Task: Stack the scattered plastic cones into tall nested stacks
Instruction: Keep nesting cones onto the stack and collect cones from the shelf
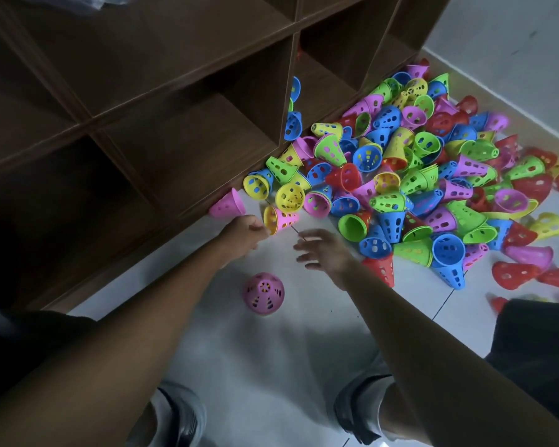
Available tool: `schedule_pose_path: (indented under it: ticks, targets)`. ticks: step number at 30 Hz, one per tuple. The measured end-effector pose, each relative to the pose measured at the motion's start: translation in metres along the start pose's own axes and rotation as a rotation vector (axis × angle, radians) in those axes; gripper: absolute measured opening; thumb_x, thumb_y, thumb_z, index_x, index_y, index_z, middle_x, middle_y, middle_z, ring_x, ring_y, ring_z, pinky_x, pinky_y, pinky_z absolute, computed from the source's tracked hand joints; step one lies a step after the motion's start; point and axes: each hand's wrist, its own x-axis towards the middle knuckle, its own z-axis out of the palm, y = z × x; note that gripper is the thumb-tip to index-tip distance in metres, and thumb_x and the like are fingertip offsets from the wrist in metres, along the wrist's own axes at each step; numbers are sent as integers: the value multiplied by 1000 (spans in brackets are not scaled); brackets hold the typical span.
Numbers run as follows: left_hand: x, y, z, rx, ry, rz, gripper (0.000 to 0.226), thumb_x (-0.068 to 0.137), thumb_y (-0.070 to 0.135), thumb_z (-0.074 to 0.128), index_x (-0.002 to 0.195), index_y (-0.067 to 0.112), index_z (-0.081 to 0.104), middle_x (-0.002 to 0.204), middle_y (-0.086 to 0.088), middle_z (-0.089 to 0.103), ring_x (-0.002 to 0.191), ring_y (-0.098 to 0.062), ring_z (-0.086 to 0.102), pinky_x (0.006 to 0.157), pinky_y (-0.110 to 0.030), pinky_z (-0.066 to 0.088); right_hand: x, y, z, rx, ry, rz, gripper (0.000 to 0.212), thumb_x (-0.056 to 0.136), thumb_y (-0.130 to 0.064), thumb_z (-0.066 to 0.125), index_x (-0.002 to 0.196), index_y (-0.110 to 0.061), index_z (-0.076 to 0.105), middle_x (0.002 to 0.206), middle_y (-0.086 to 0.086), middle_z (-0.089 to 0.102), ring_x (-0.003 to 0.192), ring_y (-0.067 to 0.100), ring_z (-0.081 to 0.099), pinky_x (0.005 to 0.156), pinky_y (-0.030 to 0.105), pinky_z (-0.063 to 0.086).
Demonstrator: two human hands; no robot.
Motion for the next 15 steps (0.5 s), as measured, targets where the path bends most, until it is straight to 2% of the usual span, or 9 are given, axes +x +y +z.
schedule_pose_path:
  ticks: [1,3,6,9,12,15]
  targets:
    - [2,2,2,-4,-5,24,22,98,26,56,113,10,61,106,-15,65,92,-23,62,72,-32,48,5,-4,-1,82,48,-10,32,95,0,55,127,-5,52,109,21,68,69,24,64,65,28,46]
    - [7,7,5,-9,-4,59,23,99,23,56,116,9,62,99,-5,63,84,-11,58,67,-25,47,16,-11,-3,202,112,-17,37,100,-3,48,135,-13,40,125,25,62,84,30,64,71,32,49]
    - [15,9,11,-27,-46,102,28,98,20,58,123,9,63,112,-2,61,83,0,53,63,-20,45,32,-21,-7,276,151,-16,55,103,-8,46,151,-23,24,133,20,56,111,38,62,80,39,51]
    - [21,11,17,-44,-83,100,30,98,22,59,127,14,62,106,-3,59,74,-6,50,59,-17,41,49,-28,-11,279,183,-1,79,97,0,55,154,-35,14,131,17,54,111,38,61,86,46,52]
    - [27,12,21,-87,-123,49,34,98,26,60,131,19,58,103,-6,58,85,-17,49,66,-27,41,62,-31,-14,232,164,20,84,97,-4,58,155,-38,8,138,14,53,107,30,61,75,38,55]
    - [30,14,22,-83,-135,39,43,97,27,60,139,17,52,115,-7,58,93,-16,52,72,-28,44,71,-31,-14,188,145,40,85,98,-8,57,156,-39,2,139,13,53,108,29,59,68,35,54]
